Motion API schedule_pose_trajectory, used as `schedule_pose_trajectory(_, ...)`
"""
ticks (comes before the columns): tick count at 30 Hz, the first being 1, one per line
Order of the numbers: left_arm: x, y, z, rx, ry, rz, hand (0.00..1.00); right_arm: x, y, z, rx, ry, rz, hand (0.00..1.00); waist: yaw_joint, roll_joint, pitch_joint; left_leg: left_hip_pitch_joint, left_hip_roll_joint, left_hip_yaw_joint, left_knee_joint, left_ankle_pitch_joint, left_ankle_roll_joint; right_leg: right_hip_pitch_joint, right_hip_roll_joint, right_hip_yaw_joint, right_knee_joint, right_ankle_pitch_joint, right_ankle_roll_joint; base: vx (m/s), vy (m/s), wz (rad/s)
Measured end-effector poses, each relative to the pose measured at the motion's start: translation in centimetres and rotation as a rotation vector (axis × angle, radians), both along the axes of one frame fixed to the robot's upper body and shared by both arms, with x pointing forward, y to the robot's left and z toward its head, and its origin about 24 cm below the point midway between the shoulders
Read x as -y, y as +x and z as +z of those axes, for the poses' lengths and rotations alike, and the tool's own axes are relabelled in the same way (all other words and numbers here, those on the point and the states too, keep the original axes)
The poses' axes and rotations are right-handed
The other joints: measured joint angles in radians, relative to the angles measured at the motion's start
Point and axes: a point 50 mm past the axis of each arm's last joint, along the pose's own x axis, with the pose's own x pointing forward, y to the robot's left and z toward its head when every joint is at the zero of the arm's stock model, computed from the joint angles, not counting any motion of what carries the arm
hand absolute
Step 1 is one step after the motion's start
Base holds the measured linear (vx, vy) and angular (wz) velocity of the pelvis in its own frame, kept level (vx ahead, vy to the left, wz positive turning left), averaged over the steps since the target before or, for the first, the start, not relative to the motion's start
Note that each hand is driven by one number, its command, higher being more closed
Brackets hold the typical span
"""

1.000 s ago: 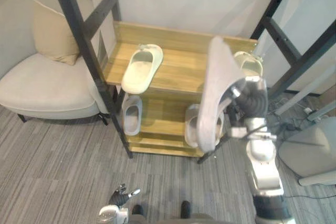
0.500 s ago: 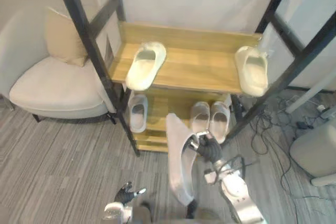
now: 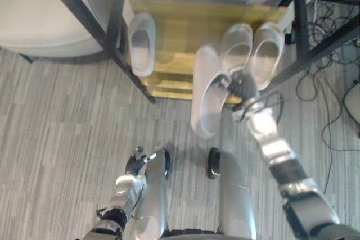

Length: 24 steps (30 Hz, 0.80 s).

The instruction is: Organize the slippers on the shoe rack

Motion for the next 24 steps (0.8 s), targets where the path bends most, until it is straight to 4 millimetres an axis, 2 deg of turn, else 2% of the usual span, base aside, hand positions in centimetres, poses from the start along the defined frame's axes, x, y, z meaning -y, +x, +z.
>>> schedule_pose_trajectory(2,-1.6,1.3,1.1,0.035,0.012,0.118,0.00,-1.2,0.3,3.4,0.107,-0.002,0.028,1.00,0.009,-0.016,0.010,-0.109,0.003,-0.028,0.082,-0.013,-0.012,-0.100,-0.002,-0.017,0.085,-0.023,-0.013,-0.06,0.014,0.06)
schedule_pose_trajectory(3,-2.0,1.4,1.3,0.037,0.023,0.127,0.00,-1.3,0.3,3.9,0.123,0.000,0.031,1.00,0.011,-0.024,0.016,-0.124,0.004,-0.032,0.093,-0.015,-0.013,-0.114,-0.004,-0.021,0.096,-0.026,-0.015,-0.06,-0.006,0.03)
schedule_pose_trajectory(4,-3.1,1.3,1.3,0.023,0.053,0.145,0.00,-1.5,0.3,5.5,0.172,0.003,0.034,1.00,0.014,-0.048,0.046,-0.161,0.006,-0.049,0.130,-0.023,-0.021,-0.144,-0.022,-0.041,0.134,-0.036,-0.024,-0.04,-0.013,0.01)
schedule_pose_trajectory(5,-3.5,0.8,0.6,-0.025,0.064,0.161,0.00,-1.4,0.2,6.3,0.197,-0.001,0.024,1.00,0.022,-0.065,0.059,-0.190,0.006,-0.056,0.156,-0.031,-0.026,-0.172,-0.040,-0.056,0.163,-0.045,-0.030,-0.03,-0.014,0.03)
schedule_pose_trajectory(7,-3.5,0.0,-0.5,-0.100,0.060,0.170,0.00,-1.1,0.6,7.1,0.211,-0.005,0.005,1.00,0.037,-0.066,0.059,-0.242,0.003,-0.073,0.184,-0.032,-0.027,-0.213,-0.055,-0.074,0.191,-0.051,-0.039,-0.01,-0.027,0.09)
schedule_pose_trajectory(11,-2.8,-0.8,-1.3,-0.141,0.055,0.154,0.00,-0.9,1.9,8.4,0.188,-0.011,-0.043,1.00,0.061,-0.071,0.064,-0.290,-0.011,-0.082,0.207,-0.030,-0.030,-0.255,-0.072,-0.082,0.226,-0.064,-0.045,0.02,-0.042,0.12)
schedule_pose_trajectory(16,-2.1,-0.5,-1.1,-0.126,0.051,0.129,0.00,-0.3,3.1,10.3,0.182,-0.061,-0.111,1.00,0.087,-0.071,0.064,-0.334,-0.023,-0.104,0.208,-0.021,-0.045,-0.283,-0.090,-0.106,0.237,-0.074,-0.053,0.04,-0.049,0.12)
schedule_pose_trajectory(24,-1.8,-0.4,-1.0,-0.123,0.053,0.115,0.00,0.1,4.1,13.2,0.205,-0.072,-0.220,1.00,0.097,-0.072,0.061,-0.362,-0.034,-0.127,0.208,-0.015,-0.057,-0.291,-0.107,-0.134,0.247,-0.093,-0.058,0.06,-0.041,0.10)
